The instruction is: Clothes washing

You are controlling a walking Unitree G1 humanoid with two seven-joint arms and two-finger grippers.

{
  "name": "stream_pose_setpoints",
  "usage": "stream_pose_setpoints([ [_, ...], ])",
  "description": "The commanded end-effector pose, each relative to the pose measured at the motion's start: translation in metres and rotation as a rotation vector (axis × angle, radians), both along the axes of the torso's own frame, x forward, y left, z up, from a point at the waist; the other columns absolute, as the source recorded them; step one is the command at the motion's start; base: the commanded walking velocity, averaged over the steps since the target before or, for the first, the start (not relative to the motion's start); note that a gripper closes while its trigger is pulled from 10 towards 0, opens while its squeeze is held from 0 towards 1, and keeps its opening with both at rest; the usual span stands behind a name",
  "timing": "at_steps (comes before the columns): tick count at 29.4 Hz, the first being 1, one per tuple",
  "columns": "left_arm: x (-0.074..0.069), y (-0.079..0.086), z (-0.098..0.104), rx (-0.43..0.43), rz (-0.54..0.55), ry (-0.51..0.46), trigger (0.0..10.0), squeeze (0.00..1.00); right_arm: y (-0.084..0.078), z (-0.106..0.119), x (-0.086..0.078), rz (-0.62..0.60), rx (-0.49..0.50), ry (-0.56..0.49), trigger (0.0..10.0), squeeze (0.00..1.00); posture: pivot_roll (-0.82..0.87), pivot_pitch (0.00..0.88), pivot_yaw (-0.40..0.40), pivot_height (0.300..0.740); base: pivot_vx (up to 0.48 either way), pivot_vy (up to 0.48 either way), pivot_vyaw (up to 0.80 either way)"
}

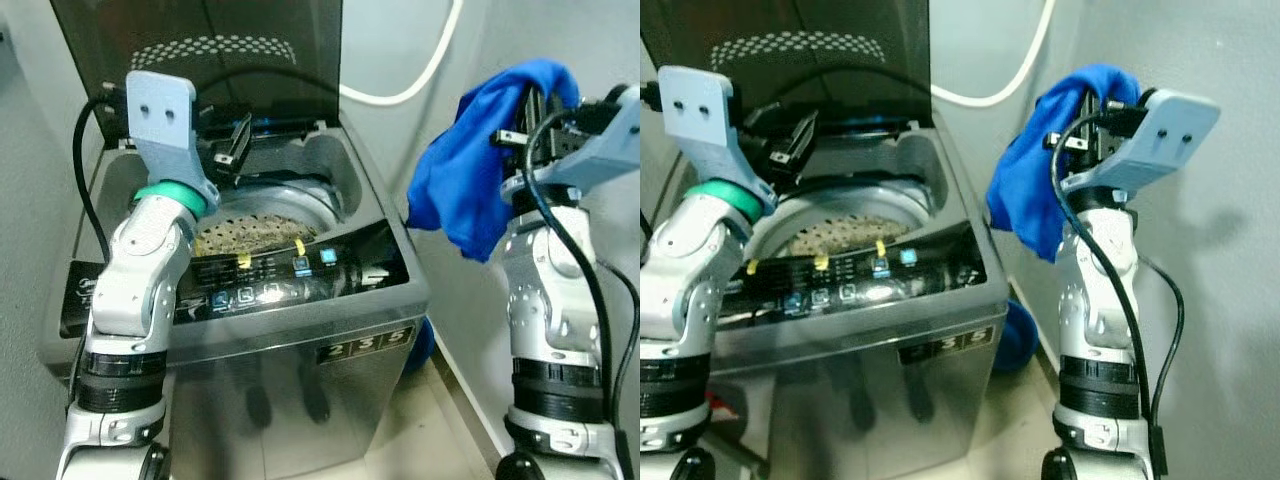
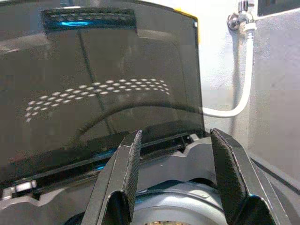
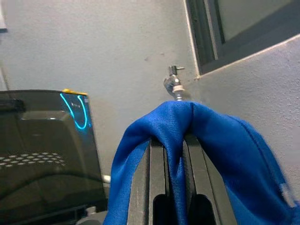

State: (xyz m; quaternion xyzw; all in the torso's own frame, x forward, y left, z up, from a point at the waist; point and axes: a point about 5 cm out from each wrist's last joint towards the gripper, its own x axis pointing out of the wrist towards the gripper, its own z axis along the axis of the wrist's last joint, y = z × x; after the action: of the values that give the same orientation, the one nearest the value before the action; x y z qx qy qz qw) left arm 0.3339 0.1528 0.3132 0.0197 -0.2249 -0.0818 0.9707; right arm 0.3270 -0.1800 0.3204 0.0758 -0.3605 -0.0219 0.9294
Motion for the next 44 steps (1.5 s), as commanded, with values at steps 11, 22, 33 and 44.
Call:
stream_pose_setpoints([
  [11, 0.001, 0.001, -0.004, 0.032, 0.022, 0.012, 10.0, 0.0, 0.003, 0.001, -0.002, 0.008, -0.011, -0.02, 10.0, 0.0, 0.06, 0.008, 0.077, 0.74, 0.0, 0.0, 0.0],
  [22, -0.03, -0.014, -0.013, 0.275, -0.478, 0.032, 10.0, 0.0, 0.042, 0.02, -0.003, 0.333, -0.204, -0.11, 10.0, 0.0, 0.08, 0.023, 0.067, 0.74, 0.0, 0.0, 0.0],
  [33, -0.056, -0.04, -0.01, 0.29, -0.808, 0.022, 10.0, 1.0, 0.078, 0.075, -0.019, 0.792, -0.237, -0.298, 10.0, 0.0, 0.09, 0.042, 0.041, 0.74, 0.0, 0.0, 0.0],
  [44, -0.057, -0.058, 0.016, 0.466, -0.753, -0.134, 10.0, 1.0, 0.082, 0.059, 0.007, 0.691, -0.296, -0.197, 10.0, 0.0, 0.07, 0.039, 0.062, 0.74, 0.0, 0.0, 0.0],
])
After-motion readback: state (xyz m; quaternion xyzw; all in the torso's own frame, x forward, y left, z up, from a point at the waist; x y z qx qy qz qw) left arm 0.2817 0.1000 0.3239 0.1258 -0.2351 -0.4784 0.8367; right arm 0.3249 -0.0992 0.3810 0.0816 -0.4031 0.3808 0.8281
